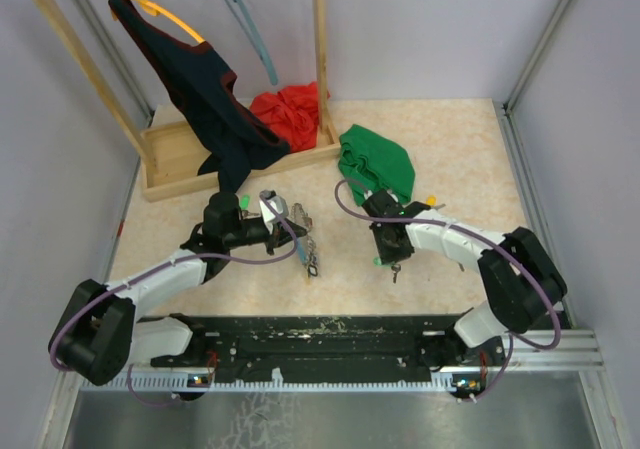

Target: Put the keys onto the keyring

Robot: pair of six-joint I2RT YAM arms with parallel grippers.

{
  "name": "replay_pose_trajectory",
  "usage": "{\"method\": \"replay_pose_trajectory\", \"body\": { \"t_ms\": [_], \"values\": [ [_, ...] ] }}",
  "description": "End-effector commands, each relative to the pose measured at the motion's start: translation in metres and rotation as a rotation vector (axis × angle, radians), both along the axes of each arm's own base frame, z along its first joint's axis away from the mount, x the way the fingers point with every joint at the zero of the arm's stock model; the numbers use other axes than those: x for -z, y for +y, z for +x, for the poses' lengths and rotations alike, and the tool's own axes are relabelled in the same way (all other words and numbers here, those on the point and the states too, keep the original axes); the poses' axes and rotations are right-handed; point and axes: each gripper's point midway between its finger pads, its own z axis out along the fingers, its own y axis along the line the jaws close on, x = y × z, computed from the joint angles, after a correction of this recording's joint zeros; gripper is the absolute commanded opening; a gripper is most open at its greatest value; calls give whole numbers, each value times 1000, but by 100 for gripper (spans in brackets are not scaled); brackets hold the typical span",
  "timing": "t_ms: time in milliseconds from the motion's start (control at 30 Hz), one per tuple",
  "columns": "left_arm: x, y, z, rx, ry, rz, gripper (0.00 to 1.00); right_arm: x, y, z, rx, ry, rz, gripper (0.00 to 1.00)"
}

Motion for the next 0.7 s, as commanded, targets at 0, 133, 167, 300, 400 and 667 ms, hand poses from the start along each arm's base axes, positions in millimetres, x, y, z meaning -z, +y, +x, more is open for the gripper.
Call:
{"method": "replay_pose_trajectory", "body": {
  "t_ms": [0, 133, 167, 300, 400, 667],
  "values": [
    [-29, -7, 5, 29, -77, -44, 1, -5, 4, 11, -21, -30, -27, 26],
    [-28, -7, 5, 28, -75, -42, 1, -4, 2, 11, -27, -25, -50, 23],
    [-28, -7, 5, 28, -75, -42, 1, -4, 1, 10, -28, -22, -55, 23],
    [-28, -7, 5, 29, -74, -42, 1, -4, 1, 9, -33, -18, -65, 20],
    [-28, -7, 5, 31, -75, -43, 1, -4, 1, 8, -35, -16, -67, 19],
    [-29, -7, 4, 31, -76, -42, 1, -9, -1, 12, -28, -33, -83, 7]
  ]
}}
